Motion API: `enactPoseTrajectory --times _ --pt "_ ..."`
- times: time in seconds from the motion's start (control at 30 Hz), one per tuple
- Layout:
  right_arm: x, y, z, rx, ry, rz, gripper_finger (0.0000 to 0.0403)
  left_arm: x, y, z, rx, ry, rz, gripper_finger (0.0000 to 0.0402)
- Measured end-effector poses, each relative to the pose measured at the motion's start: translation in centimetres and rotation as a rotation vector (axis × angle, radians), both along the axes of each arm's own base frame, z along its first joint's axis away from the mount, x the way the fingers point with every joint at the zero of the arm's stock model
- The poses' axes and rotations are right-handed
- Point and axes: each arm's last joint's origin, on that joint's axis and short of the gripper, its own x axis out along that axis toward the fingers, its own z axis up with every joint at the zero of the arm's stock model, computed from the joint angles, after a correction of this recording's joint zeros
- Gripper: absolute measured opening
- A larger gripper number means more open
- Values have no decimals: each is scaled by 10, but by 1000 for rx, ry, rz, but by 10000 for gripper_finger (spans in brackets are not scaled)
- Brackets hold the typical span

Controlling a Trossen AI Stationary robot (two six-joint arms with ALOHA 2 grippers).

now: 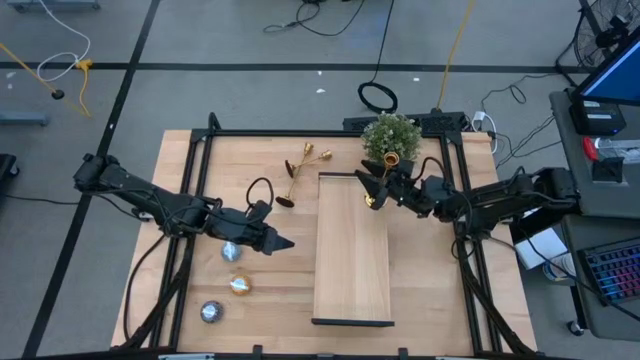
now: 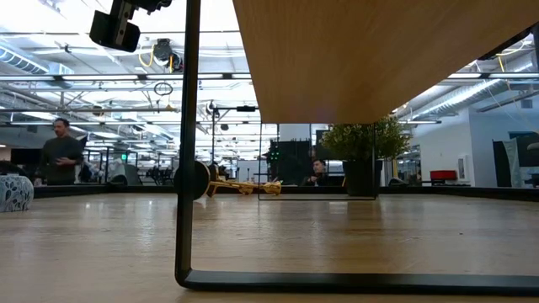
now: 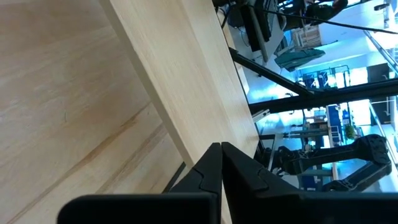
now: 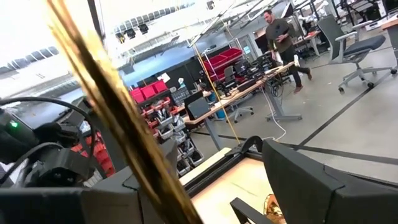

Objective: Pick & Place candle stick holders
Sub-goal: Put the right gold candle holder on the shelf

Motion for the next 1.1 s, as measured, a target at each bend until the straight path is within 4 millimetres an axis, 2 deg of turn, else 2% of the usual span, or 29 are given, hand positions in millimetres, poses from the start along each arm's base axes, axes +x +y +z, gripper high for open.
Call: enactPoseTrajectory --times 0.1,0.23,0.4,0.57,0.77,0.97,1.1 --pt "0 0 1 5 -10 1 235 0 0 0 0 0 0 3" --pt "0 -1 1 19 -25 -2 235 0 0 0 1 0 0 14" --pt "0 -2 1 -65 30 -25 235 0 0 0 5 0 -2 16" --pt "0 -2 -2 -75 68 -25 235 0 0 0 12 0 -5 3" --pt "0 0 -5 -89 121 4 235 0 0 0 15 1 -3 19" --pt "-9 0 -1 -97 177 4 235 0 0 -1 24 4 -4 4" --pt "-17 0 7 -119 191 1 235 0 2 -1 32 3 0 9"
